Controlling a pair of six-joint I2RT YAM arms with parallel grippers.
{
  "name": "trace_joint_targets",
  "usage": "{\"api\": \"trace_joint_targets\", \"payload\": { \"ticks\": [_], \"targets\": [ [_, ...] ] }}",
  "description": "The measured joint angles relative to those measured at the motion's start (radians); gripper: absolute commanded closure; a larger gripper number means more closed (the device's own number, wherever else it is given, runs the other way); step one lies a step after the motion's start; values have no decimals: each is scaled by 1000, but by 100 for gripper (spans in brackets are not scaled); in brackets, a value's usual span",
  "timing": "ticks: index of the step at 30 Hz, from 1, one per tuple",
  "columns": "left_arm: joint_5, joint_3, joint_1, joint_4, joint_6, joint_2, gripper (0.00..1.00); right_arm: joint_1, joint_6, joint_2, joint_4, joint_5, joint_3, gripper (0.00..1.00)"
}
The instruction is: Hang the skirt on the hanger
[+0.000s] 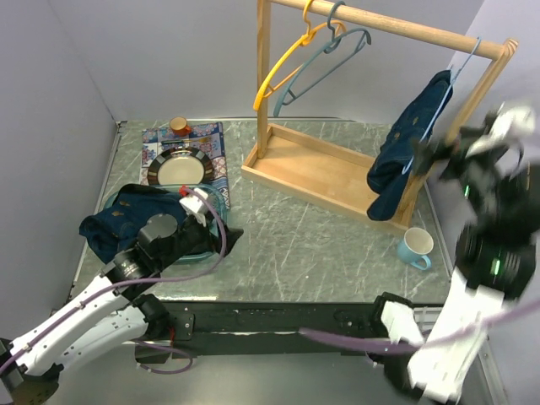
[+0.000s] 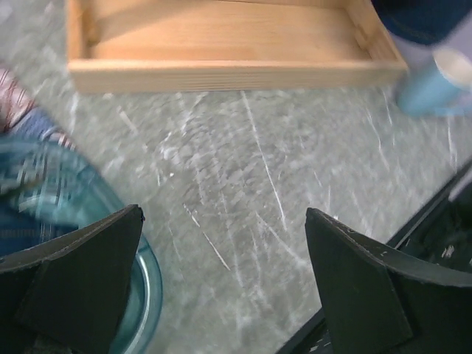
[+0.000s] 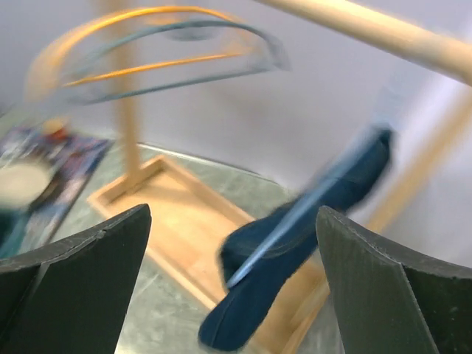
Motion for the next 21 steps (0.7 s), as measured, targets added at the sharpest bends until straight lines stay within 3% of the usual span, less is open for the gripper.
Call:
{"api": "trace_joint_targets", "payload": {
  "ticks": [4,7,13,17,21],
  "targets": [
    [-151,77,0,-100,-156,23,2,13,-139,-196,-3,-332,-163,0],
    [-322,156,0,-201,-276,43,2,104,-197,-230,-12,-463,-306,0],
    [-663,248,3,-482,-588,137,7,449,-278,-137,-51,-499,-617,0],
    [-773,284,4,-735,-893,245,7,527,-349,-82,-83,-496,-742,0],
    [-793,301,4,-959,-1192,352,8,558,-388,-74,-55,-502,-843,0]
  ]
}}
